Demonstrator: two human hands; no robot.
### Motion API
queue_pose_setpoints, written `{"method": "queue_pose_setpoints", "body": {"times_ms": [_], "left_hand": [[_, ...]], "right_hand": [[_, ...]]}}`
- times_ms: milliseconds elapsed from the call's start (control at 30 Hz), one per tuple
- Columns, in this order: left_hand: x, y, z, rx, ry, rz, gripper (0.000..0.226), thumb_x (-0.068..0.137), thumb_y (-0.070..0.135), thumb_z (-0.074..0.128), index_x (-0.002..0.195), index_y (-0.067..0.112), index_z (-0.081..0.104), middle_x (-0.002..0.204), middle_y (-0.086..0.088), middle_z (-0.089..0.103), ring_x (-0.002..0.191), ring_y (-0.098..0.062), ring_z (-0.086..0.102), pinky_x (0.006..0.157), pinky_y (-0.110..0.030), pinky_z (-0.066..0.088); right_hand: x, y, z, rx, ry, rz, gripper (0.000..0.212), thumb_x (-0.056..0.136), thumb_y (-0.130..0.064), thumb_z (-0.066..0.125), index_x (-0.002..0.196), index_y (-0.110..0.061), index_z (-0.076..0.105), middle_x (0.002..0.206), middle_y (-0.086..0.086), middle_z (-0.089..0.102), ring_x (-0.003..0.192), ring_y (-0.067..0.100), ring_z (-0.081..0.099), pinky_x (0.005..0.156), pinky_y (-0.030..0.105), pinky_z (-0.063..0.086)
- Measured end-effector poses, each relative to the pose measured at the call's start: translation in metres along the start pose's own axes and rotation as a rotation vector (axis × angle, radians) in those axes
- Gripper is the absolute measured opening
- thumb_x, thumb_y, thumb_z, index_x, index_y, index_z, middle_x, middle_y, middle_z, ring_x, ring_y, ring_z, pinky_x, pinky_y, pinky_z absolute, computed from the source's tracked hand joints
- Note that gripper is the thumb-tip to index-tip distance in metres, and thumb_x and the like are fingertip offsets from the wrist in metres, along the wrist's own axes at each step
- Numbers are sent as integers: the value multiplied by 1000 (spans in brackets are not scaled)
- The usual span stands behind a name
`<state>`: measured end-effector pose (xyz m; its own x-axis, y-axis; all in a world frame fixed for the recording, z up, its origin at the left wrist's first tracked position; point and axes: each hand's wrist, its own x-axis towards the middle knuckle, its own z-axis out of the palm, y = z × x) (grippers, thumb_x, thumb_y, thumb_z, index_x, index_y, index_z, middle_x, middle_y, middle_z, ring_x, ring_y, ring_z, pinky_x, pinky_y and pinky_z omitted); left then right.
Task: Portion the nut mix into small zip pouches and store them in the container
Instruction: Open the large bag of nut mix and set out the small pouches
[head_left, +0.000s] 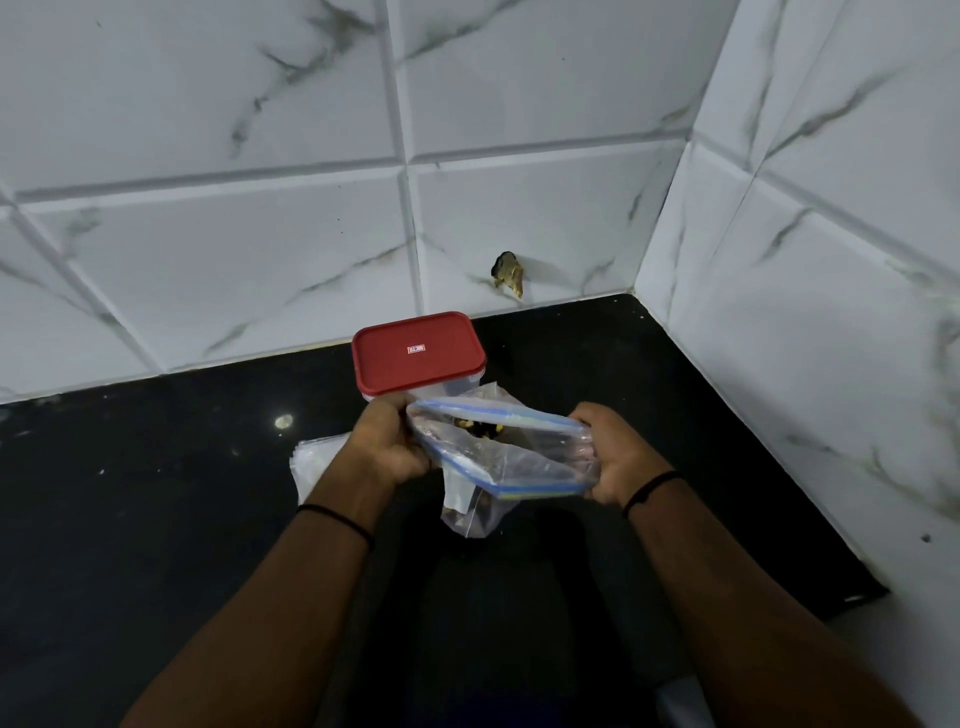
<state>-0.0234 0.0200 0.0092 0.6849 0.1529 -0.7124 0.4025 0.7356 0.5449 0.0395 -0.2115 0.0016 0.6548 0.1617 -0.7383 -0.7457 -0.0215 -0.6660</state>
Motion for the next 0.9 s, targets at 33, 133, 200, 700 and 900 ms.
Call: {"method": "queue_pose_setpoints", "body": {"times_ms": [33, 133, 200, 700, 900], "left_hand": [[2, -1, 0, 31, 3, 12, 23, 93, 12, 43, 97, 1, 63, 92, -17, 65, 85, -28, 62, 79, -45, 59], [6, -5, 3, 174, 19, 50, 20, 99, 14, 45, 97, 4, 63, 87, -14, 65, 78, -26, 62, 68, -43, 53], [6, -11, 7, 229, 38, 52, 17, 100, 13, 48, 100, 4, 63, 87, -14, 67, 79, -26, 64, 64, -41, 50], [25, 9, 6, -7, 205, 38, 39, 94, 11, 37, 116, 6, 69, 115, -19, 70, 101, -37, 68, 75, -54, 57], [15, 19, -1, 116, 149, -3, 28, 94, 18, 43, 90, 5, 67, 97, -18, 69, 92, -34, 65, 88, -53, 51]], "right_hand": [[1, 1, -1, 10, 14, -24, 22, 87, -26, 55, 93, -8, 65, 81, 13, 65, 70, 28, 65, 68, 37, 55], [5, 4, -3, -32, 78, -122, 27, 97, -31, 59, 87, -7, 65, 75, 12, 63, 66, 26, 61, 66, 35, 50], [5, 3, 0, -137, 77, -176, 27, 100, -29, 58, 83, -8, 63, 71, 10, 61, 61, 23, 56, 63, 34, 46], [8, -27, 25, 231, 283, -156, 31, 104, -5, 41, 132, 3, 54, 94, 17, 58, 103, 27, 60, 90, 32, 49], [-4, -16, 18, 238, 265, -79, 27, 89, 1, 33, 71, -5, 52, 64, 9, 50, 56, 21, 48, 58, 29, 44]]}}
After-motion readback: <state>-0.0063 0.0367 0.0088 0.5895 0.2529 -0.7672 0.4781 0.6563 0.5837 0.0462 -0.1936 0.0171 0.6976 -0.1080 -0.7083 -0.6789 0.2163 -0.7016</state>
